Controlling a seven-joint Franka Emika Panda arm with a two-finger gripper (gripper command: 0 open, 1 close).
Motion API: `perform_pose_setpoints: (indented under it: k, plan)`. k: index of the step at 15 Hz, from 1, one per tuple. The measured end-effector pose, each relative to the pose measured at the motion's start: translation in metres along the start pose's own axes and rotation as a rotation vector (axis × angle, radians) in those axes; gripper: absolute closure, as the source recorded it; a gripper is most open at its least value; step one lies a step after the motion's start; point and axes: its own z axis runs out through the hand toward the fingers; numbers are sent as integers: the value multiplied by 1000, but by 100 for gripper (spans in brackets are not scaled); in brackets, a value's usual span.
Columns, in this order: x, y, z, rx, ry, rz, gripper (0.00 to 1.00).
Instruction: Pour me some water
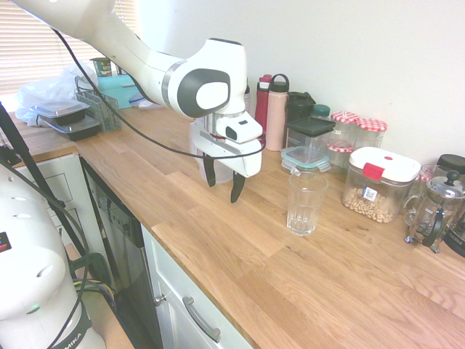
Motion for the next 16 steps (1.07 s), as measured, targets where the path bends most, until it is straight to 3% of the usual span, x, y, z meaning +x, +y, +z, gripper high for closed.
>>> perform_pose_setpoints:
  k: [5, 10, 16]
  plan:
    - [-12, -7, -29, 24, 30, -15, 0]
    - [-95, -20, -112, 111, 114, -116, 0]
    - [-127, -71, -90, 164, 207, -166, 0]
